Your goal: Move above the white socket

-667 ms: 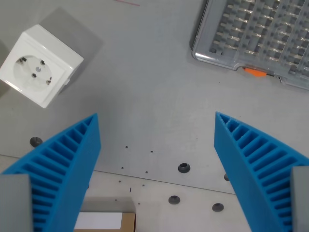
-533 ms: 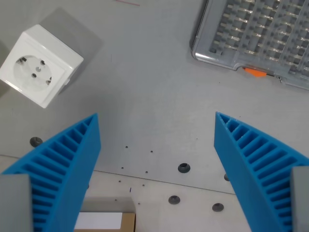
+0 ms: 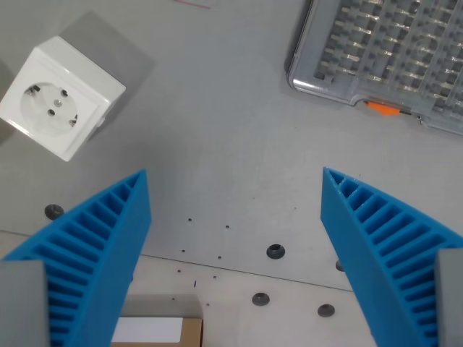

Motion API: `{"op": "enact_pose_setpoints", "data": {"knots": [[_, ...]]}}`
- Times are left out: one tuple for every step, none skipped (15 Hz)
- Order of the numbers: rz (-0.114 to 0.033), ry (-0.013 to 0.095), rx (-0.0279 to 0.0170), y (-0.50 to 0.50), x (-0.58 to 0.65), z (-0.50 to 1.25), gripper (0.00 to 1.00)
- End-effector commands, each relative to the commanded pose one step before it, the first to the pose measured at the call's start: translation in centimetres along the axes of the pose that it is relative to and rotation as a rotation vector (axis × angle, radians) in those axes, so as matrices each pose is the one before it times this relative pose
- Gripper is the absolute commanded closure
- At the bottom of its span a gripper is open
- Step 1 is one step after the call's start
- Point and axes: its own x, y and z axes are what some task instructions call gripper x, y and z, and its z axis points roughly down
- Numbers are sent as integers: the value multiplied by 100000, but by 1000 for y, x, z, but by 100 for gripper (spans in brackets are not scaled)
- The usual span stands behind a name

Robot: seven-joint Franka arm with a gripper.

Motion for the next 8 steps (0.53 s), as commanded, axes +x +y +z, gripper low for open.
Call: {"op": "enact_pose_setpoints", "data": {"knots": [[-7731, 1134, -254, -332, 4, 102, 0], [-1477, 285, -35, -101, 0, 102, 0], [-1715, 386, -72, -117, -1, 121, 0], [-1781, 379, -74, -133, -1, 141, 0], [-1656, 454, -95, -153, -1, 162, 0], [-1861, 445, -107, -178, 0, 185, 0], [-2307, 634, -160, -203, 3, 208, 0], [-2191, 771, -221, -224, 4, 230, 0]]}}
